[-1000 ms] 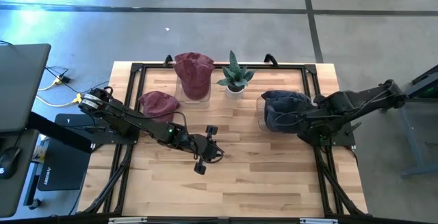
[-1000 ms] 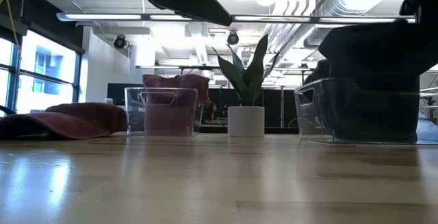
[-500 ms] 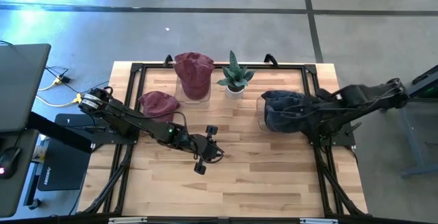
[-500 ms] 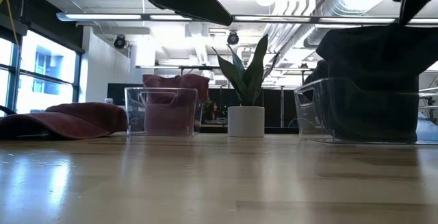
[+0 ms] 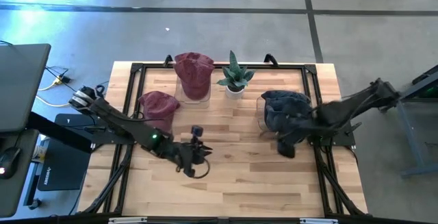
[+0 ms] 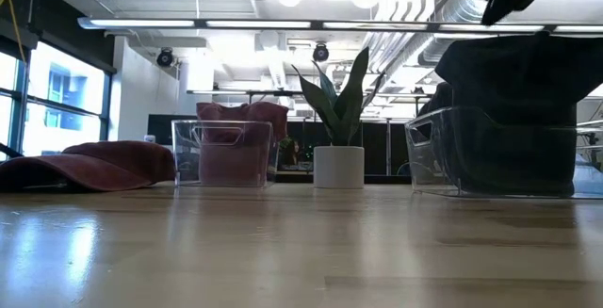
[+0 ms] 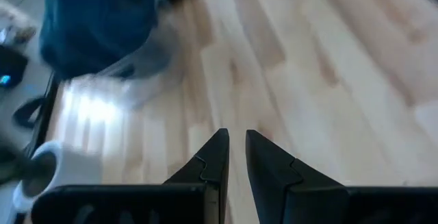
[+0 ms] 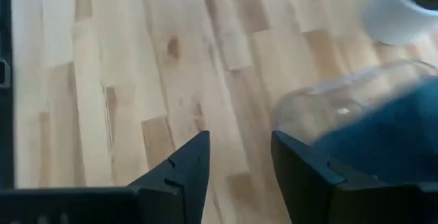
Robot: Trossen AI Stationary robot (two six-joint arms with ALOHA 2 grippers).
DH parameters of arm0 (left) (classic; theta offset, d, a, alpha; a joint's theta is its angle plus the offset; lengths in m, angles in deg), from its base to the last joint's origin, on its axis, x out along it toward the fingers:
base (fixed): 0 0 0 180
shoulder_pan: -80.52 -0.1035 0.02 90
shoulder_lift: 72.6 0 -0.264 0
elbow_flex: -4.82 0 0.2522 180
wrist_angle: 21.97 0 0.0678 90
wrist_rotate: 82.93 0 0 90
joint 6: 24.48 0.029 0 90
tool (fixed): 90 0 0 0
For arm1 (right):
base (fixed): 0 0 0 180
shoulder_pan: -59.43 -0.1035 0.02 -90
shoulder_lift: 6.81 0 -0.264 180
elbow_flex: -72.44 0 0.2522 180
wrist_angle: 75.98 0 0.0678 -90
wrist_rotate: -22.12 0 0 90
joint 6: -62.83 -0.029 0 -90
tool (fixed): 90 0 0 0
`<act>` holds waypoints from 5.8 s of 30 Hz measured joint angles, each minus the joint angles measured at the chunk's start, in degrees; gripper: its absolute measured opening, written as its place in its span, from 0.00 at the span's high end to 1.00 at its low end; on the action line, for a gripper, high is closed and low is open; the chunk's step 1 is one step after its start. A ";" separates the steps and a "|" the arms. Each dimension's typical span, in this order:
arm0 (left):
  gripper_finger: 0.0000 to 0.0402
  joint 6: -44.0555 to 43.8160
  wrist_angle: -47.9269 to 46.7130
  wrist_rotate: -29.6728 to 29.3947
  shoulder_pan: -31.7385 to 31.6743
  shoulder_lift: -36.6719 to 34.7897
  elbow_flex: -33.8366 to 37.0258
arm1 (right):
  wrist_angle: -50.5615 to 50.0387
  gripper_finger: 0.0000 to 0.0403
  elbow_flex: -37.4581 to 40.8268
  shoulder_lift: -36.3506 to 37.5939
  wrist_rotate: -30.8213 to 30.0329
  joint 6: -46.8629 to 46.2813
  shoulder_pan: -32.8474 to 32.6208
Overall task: Pick & Place hat
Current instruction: Put the red cap into the left transparent bin
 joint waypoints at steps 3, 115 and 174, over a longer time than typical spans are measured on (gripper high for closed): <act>0.89 -4.07 -6.43 -3.99 3.25 -2.42 0.10 | 7.41 0.65 2.40 -5.18 -0.02 2.16 -1.43; 0.77 -0.27 5.22 1.85 1.87 -10.73 9.82 | 57.04 0.99 -4.58 -32.94 9.24 24.94 7.19; 0.99 9.49 19.45 62.04 -11.80 3.89 6.86 | 44.17 0.52 -3.86 -27.67 16.17 31.84 1.89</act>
